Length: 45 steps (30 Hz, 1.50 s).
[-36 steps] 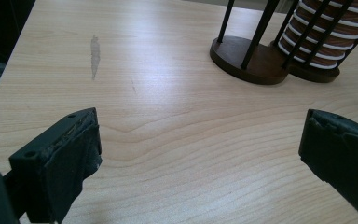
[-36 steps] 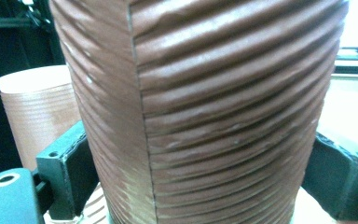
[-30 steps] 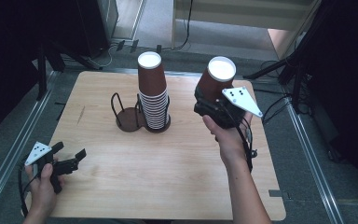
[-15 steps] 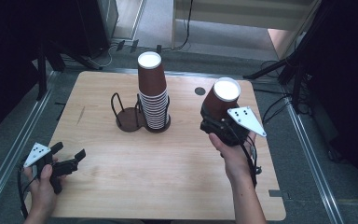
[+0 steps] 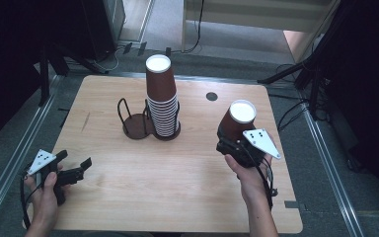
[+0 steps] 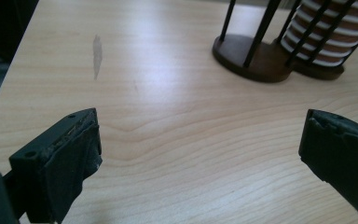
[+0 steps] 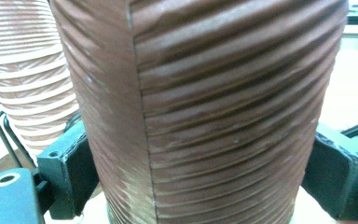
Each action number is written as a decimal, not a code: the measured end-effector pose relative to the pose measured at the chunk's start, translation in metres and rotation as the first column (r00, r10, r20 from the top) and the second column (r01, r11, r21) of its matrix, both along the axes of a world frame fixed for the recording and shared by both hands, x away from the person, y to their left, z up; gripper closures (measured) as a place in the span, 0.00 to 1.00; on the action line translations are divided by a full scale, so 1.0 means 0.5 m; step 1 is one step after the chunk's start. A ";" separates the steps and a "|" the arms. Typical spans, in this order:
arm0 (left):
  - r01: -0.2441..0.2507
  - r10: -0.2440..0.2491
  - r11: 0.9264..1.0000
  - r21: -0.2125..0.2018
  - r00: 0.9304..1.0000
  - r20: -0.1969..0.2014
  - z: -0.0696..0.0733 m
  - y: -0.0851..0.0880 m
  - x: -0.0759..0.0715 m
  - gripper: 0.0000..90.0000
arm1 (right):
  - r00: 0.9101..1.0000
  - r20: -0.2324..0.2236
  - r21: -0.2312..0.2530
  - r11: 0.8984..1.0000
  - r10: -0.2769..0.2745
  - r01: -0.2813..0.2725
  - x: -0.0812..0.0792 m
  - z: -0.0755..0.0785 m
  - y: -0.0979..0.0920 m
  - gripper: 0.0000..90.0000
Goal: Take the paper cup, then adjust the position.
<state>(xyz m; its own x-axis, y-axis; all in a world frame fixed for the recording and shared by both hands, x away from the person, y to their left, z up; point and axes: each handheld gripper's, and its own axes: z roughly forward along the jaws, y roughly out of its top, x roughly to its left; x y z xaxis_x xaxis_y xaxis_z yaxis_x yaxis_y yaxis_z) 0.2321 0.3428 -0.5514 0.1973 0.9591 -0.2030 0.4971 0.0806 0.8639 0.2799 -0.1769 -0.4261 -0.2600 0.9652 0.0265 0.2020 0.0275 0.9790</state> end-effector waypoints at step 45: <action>0.431 -0.420 0.901 -0.056 0.897 0.137 0.201 -0.282 0.066 0.00 | 0.998 -0.045 -0.108 0.992 0.054 -0.058 -0.010 -0.084 0.059 0.11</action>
